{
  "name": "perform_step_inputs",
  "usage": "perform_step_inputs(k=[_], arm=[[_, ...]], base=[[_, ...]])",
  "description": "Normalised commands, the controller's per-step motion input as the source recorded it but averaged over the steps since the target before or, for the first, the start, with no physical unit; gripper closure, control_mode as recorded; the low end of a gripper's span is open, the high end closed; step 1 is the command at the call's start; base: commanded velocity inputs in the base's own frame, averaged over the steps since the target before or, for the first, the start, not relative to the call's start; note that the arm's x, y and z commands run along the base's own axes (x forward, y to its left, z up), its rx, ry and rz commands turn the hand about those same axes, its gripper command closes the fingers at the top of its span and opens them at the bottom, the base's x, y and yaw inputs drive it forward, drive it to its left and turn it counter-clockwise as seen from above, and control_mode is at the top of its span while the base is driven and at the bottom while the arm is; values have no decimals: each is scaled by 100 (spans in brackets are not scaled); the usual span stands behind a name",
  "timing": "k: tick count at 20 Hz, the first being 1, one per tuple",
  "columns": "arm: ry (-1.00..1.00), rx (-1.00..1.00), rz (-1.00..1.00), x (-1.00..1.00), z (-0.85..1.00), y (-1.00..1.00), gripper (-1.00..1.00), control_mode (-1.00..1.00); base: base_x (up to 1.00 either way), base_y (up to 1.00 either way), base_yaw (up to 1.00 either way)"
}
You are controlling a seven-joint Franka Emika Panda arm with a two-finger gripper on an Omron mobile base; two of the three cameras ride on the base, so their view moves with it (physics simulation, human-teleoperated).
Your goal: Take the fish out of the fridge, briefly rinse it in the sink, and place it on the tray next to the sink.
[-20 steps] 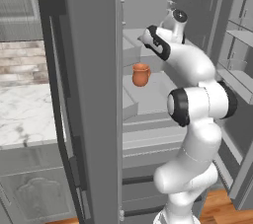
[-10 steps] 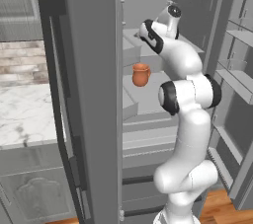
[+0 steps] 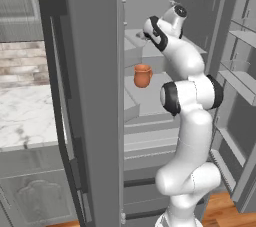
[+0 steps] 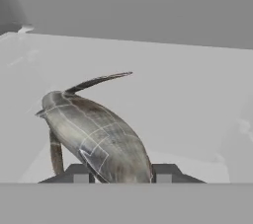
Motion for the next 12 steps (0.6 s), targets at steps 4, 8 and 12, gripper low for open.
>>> perform_step_inputs(k=[4, 8, 12], arm=[[0, 0, 0, -33, 0, 0, 100, -100], [-7, 0, 0, -100, 1, 0, 100, -100], [-22, 0, 0, -100, 12, 6, 100, -100]], base=[[0, 0, 0], [0, 0, 0], [0, 0, 0]])
